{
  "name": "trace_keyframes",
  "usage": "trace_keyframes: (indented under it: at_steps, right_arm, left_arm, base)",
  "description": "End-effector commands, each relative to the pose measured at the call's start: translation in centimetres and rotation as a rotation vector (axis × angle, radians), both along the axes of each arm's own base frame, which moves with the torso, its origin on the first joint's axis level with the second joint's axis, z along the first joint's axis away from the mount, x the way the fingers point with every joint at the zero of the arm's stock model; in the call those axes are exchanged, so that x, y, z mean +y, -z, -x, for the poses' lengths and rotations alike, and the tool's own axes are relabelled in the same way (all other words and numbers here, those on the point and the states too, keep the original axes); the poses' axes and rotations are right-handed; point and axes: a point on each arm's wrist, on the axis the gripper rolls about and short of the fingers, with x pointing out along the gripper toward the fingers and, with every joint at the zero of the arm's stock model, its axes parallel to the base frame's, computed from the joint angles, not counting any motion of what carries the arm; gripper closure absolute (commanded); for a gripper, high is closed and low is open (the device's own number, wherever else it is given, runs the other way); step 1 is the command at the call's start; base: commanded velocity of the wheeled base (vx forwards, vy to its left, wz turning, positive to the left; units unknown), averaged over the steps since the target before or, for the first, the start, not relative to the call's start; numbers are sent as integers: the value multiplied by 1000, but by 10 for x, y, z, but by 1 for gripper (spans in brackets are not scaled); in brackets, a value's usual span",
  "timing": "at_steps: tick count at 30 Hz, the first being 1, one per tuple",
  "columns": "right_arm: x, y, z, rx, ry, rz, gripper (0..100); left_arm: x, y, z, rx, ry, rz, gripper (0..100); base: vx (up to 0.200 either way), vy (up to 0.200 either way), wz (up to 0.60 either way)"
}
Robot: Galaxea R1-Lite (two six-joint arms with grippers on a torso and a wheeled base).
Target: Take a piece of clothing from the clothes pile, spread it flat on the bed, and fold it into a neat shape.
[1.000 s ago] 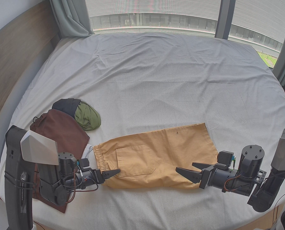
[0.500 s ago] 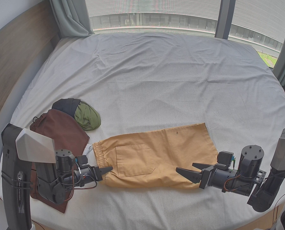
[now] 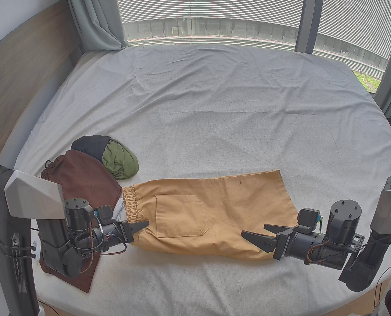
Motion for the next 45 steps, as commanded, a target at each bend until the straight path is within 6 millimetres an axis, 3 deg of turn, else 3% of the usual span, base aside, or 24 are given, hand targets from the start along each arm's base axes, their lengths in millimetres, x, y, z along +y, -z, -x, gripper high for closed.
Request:
trace_keyframes:
  at_steps: [1,16,45]
  right_arm:
    - [0,0,0,1,1,1,0]
    - [0,1,0,3,1,2,0]
    - [0,1,0,3,1,2,0]
  left_arm:
    - [3,-5,-2,-22,-8,4,100]
    - [14,-11,-2,-36,-34,6,100]
    - [66,-14,1,-73,15,28,100]
  base:
    - [0,0,0]
    - [0,0,0]
    - [0,0,0]
